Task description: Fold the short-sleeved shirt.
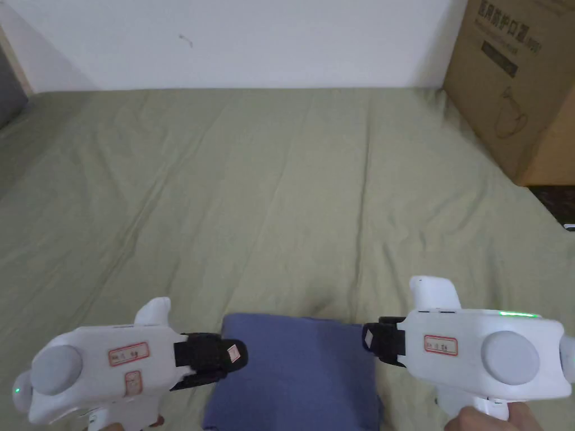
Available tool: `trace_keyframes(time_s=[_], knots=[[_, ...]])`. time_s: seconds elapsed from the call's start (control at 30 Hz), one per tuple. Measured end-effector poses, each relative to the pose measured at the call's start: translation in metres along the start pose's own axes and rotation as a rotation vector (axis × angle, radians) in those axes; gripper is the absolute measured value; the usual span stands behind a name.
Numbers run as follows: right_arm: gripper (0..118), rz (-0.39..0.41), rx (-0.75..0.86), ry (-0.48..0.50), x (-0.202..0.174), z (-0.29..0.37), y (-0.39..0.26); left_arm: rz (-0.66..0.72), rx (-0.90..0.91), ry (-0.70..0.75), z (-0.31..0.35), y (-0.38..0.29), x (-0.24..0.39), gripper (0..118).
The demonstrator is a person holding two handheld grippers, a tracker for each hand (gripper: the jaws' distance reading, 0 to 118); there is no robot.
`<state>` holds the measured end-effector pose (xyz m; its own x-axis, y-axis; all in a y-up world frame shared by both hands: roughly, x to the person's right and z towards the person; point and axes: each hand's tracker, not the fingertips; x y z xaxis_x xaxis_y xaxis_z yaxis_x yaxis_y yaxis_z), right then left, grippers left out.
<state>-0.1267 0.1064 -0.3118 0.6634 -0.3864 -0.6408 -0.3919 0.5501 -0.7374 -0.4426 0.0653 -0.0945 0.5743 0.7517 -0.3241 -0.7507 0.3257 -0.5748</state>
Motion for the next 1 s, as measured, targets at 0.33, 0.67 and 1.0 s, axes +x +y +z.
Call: trace_keyframes(time_s=[0.33, 0.67, 1.0], knots=[[3, 0.084, -0.21, -0.049, -0.028, -0.091, -0.027, 0.148, 0.038, 0.0, 0.013, -0.029, -0.069, 9], [3, 0.054, -0.204, -0.041, -0.025, -0.083, -0.023, 0.225, -0.054, -0.181, -0.045, -0.012, -0.08, 113], [3, 0.011, -0.203, -0.028, -0.02, -0.083, -0.023, 0.224, -0.185, -0.359, -0.103, 0.013, -0.077, 88]])
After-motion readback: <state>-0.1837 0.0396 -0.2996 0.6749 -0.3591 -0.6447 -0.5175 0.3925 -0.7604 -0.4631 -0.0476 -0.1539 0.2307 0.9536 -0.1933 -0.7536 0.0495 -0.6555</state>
